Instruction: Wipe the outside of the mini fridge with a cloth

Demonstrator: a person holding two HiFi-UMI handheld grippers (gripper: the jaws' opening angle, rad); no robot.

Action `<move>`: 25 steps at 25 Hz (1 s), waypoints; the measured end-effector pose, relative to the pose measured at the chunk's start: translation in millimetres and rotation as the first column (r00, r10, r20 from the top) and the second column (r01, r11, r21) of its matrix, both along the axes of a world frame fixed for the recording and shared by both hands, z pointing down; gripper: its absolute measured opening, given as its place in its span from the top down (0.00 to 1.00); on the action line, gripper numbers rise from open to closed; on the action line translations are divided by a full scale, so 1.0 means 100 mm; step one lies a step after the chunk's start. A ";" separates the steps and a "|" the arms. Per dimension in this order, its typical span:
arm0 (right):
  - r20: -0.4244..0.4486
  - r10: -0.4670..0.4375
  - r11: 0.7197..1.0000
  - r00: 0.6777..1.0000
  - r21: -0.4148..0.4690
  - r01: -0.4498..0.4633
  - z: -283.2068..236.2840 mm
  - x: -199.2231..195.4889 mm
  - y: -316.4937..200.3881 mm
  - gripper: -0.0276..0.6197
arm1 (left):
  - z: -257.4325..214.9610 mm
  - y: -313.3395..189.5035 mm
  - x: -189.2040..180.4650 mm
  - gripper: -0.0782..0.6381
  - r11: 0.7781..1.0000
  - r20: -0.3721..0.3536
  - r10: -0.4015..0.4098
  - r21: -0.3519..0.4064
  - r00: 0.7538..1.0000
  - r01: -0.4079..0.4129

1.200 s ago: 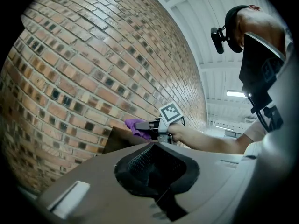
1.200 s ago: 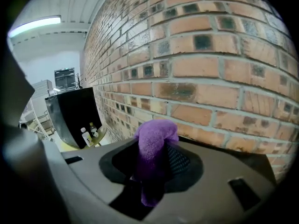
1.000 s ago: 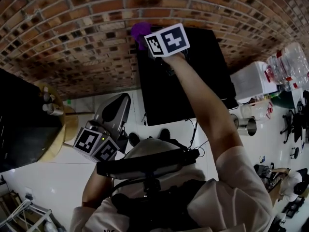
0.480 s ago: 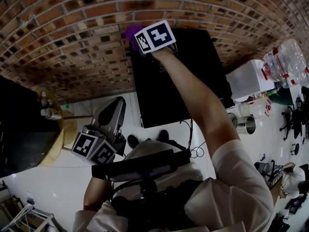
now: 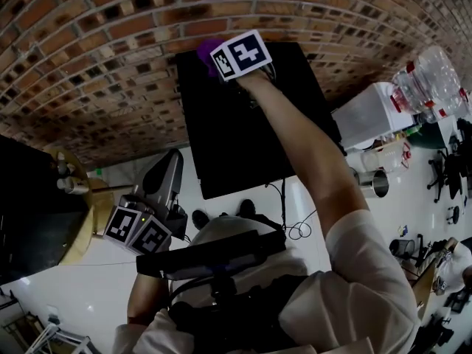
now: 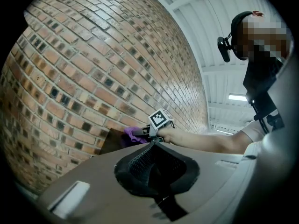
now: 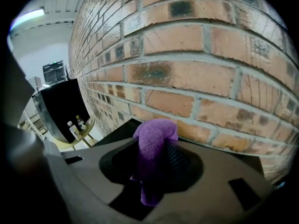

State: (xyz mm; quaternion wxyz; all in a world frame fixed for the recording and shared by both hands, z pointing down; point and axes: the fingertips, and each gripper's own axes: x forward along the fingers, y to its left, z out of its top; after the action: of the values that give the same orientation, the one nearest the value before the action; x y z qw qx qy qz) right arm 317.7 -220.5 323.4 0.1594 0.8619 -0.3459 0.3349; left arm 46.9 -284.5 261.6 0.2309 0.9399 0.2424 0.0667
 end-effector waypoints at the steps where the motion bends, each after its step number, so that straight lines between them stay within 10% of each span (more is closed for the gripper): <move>1: 0.001 0.007 1.000 1.000 -0.004 -0.007 0.00 0.02 0.07 0.75 | -0.01 0.03 0.01 0.88 1.000 0.000 0.004 0.000 1.000 -0.004; 25: 0.003 0.161 0.986 0.987 -0.043 -0.160 0.07 0.33 1.62 0.75 | -0.06 0.40 0.10 0.88 1.000 0.010 0.007 0.019 1.000 -0.008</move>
State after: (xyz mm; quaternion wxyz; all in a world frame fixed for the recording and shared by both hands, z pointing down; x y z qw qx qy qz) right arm 350.9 -58.6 330.8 0.1494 0.8822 -0.2686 0.3567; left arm 57.1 -244.7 256.0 0.2228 0.9408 0.2440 0.0748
